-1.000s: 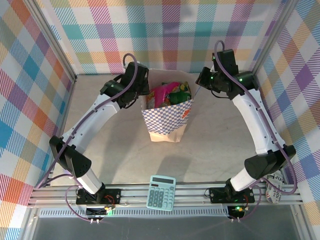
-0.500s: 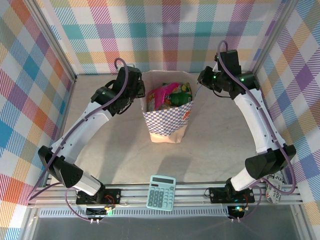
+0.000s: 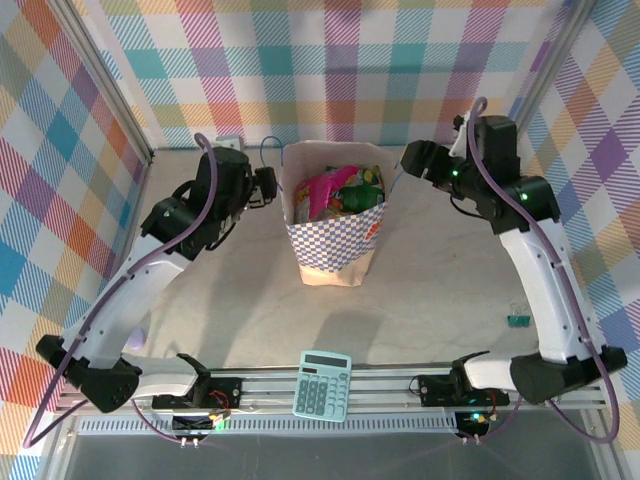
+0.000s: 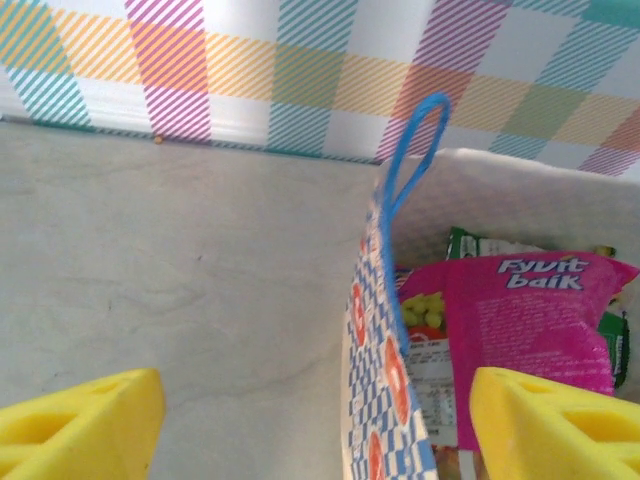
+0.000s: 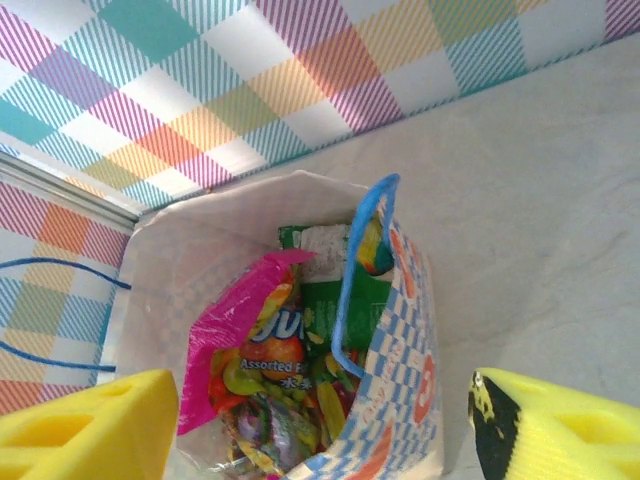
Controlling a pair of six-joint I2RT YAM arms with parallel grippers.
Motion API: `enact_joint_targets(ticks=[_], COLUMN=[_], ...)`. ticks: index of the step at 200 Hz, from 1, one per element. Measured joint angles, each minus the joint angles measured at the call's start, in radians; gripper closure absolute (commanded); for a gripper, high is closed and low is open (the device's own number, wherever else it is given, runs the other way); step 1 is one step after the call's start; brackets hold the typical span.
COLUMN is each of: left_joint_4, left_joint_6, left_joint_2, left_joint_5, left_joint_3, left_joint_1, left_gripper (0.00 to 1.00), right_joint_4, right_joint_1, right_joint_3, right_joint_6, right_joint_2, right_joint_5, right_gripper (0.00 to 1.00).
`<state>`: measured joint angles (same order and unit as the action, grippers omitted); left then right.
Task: Place the snacks into the paper bag
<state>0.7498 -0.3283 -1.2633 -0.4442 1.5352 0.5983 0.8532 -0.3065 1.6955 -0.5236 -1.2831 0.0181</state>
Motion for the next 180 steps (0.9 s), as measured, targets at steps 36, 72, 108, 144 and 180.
enact_joint_targets(ticks=[36, 72, 108, 144, 180], left_joint_4=[0.003, 0.007, -0.006, -0.131, -0.298], left_joint_6=[0.034, 0.030, 0.027, 0.030, 0.054], left_joint_2=[0.058, 0.076, 0.076, 0.077, 0.077], left_joint_5=[-0.047, -0.079, -0.099, -0.105, -0.200], left_joint_3=[-0.097, -0.218, -0.304, -0.484, -0.654], left_joint_1=[0.000, -0.019, -0.060, -0.119, -0.132], left_gripper=[0.00, 0.00, 0.00, 0.00, 0.00], right_joint_4=[-0.011, -0.037, -0.069, -0.118, -0.216], right_joint_1=[0.018, 0.066, 0.130, 0.199, 0.253], right_joint_3=[-0.099, -0.240, -0.376, -0.499, -0.623], right_joint_6=[0.057, 0.084, 0.089, 0.093, 0.115], right_joint_2=[0.060, 0.070, 0.087, 0.113, 0.117], right_joint_5=[0.044, 0.072, 0.080, 0.094, 0.111], right_gripper=[0.08, 0.06, 0.04, 0.02, 0.00])
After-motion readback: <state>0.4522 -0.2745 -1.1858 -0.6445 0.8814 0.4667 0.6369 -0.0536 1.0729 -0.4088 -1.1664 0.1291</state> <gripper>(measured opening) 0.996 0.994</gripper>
